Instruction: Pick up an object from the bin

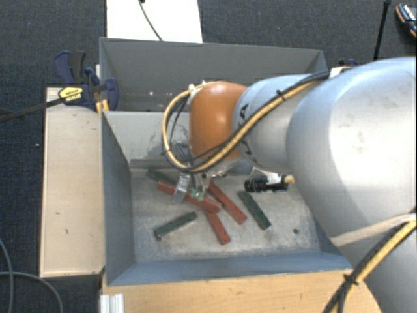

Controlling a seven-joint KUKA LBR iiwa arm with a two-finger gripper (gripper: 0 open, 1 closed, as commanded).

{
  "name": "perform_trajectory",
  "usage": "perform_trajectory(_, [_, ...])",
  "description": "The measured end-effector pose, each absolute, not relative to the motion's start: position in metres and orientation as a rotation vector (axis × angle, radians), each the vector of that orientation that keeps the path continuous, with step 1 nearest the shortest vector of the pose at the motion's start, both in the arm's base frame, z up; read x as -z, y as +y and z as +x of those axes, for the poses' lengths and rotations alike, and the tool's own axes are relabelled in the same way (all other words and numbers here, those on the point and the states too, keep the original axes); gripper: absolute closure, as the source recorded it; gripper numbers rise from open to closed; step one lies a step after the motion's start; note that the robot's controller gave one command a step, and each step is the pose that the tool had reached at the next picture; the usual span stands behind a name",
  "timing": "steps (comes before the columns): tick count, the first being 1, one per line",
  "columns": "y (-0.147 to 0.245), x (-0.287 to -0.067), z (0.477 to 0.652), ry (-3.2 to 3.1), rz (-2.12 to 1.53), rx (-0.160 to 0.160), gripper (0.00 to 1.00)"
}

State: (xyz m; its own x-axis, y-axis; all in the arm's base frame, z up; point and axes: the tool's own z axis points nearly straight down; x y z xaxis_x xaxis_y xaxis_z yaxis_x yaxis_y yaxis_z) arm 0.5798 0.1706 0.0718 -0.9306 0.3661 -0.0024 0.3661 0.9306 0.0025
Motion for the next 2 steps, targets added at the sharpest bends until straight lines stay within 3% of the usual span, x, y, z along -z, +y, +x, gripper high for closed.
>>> perform_trajectory(2, [0.1702,-0.0759,0.5781,3.088,0.587,0.001,1.00])
